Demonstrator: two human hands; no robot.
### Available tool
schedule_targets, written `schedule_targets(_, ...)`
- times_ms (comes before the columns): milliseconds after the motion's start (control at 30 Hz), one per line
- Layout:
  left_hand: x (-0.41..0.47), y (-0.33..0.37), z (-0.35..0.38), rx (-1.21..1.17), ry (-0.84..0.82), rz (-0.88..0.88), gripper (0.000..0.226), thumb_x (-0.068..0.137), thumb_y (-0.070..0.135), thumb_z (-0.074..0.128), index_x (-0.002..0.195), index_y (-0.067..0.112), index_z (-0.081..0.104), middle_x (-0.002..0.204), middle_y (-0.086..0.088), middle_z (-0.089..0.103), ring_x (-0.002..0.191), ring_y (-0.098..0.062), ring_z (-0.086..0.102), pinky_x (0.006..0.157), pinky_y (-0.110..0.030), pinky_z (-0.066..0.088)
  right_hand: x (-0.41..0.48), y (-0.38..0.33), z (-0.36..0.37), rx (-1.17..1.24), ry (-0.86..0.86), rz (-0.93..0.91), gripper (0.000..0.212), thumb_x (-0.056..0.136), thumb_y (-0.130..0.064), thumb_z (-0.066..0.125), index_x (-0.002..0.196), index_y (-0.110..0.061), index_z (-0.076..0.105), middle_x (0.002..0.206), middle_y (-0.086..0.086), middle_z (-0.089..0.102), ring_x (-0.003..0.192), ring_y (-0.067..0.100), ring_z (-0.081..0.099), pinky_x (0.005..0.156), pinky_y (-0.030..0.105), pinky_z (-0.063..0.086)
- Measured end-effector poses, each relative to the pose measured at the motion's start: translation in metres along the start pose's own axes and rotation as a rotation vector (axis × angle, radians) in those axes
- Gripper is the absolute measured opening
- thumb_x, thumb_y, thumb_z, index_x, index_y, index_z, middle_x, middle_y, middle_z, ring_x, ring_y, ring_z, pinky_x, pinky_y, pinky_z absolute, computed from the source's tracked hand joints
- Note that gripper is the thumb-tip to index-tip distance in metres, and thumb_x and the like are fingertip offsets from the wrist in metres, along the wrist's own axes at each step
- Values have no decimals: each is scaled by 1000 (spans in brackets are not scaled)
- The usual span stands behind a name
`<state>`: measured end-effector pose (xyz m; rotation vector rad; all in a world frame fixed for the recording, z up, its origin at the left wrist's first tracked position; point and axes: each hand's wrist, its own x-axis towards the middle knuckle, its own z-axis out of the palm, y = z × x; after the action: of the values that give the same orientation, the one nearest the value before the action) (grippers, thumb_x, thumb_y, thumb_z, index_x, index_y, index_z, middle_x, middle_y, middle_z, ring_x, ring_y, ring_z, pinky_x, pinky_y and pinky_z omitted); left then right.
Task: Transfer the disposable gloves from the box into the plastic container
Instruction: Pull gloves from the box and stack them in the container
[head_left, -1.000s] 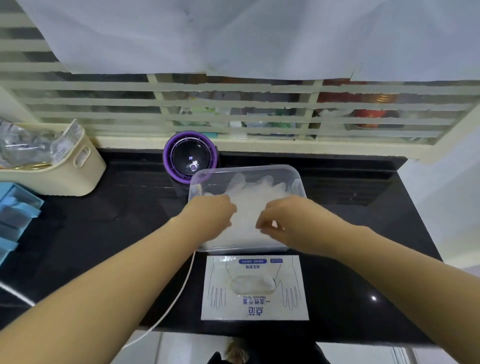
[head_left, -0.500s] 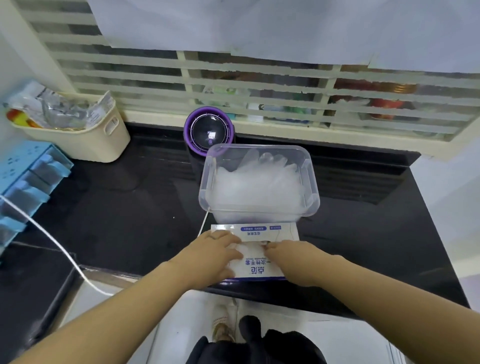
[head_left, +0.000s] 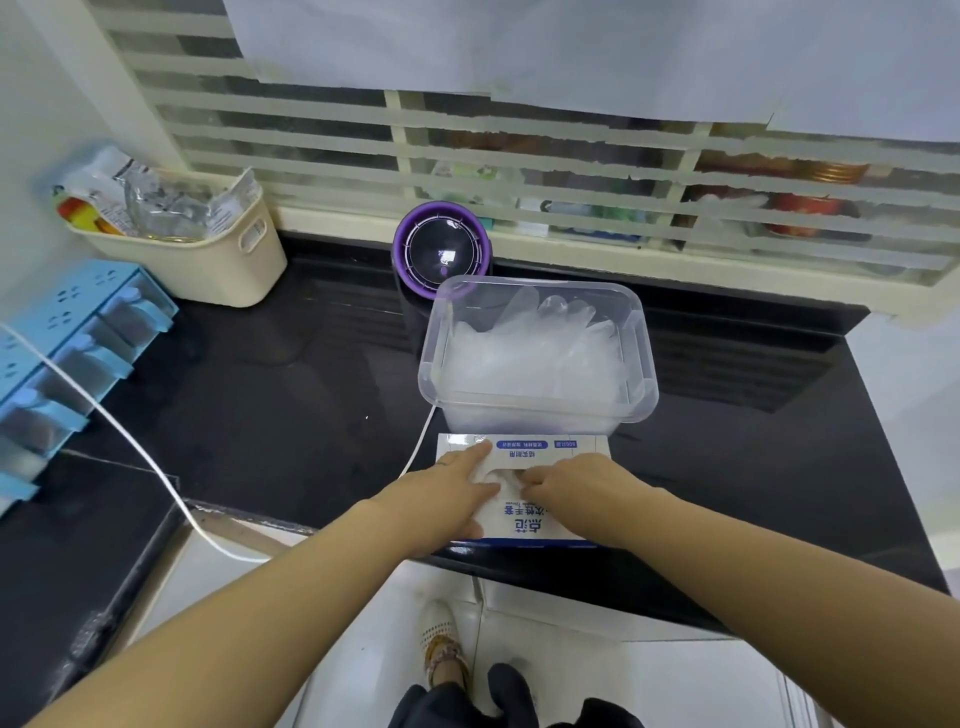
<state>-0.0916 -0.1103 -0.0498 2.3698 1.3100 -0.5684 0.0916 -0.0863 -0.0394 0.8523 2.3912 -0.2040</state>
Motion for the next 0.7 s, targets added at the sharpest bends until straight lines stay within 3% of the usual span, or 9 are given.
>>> schedule_targets(100, -2, -4, 1, -24, -2, 10, 54, 99, 31, 50, 149, 24, 30, 161, -4, -10, 146, -25, 14, 104, -35, 39, 2, 1, 4, 9, 16, -38, 49, 99, -14, 42, 146, -18, 32, 154, -4, 27, 116, 30, 53, 90, 39, 48)
schedule_targets(167, -3, -5, 1, -44, 0, 20, 54, 98, 31, 51, 148, 26, 32, 162, -1, -8, 145, -24, 17, 106, -34, 38, 2, 8, 5, -37, 64, -92, 48, 99, -15, 43, 146, -19, 34, 150, -4, 33, 114, 29, 54, 89, 38, 49)
schedule_targets(267, -5, -8, 1, -58, -7, 32, 55, 97, 32, 54, 148, 31, 32, 162, 4, -6, 144, -22, 19, 107, -32, 35, 6, 16, 10, -126, 151, -220, 37, 97, -18, 47, 134, -17, 46, 130, 2, 52, 104, 28, 58, 82, 38, 51)
schedule_targets(367, -7, -9, -1, -59, -12, 48, 54, 97, 33, 54, 147, 33, 34, 162, 7, -5, 144, -20, 20, 107, -31, 36, 11, 20, 18, -167, 282, -280, 29, 97, -28, 42, 117, -10, 54, 101, 11, 56, 90, 30, 55, 77, 35, 44)
schedule_targets(433, -7, -8, -1, -62, -20, 46, 55, 96, 33, 55, 147, 34, 34, 162, 7, -5, 144, -20, 20, 108, -31, 36, 14, 18, 19, -52, 280, -219, 26, 95, -27, 43, 111, -9, 53, 93, 9, 54, 85, 27, 52, 76, 35, 45)
schedule_targets(567, -8, -6, -2, -102, -21, 30, 61, 96, 32, 57, 149, 36, 28, 162, 8, -2, 144, -20, 20, 109, -33, 36, 15, 14, 18, 43, 255, -125, 17, 96, -18, 48, 108, -7, 53, 104, 10, 54, 87, 29, 55, 75, 42, 49)
schedule_targets(700, -10, -5, -6, -215, 21, 2, 80, 91, 29, 65, 152, 33, 14, 160, 10, 11, 139, -16, 31, 105, -32, 40, 11, 16, 27, 168, 535, -94, 8, 83, -14, 68, 88, -13, 62, 92, 5, 56, 62, 23, 55, 50, 37, 51)
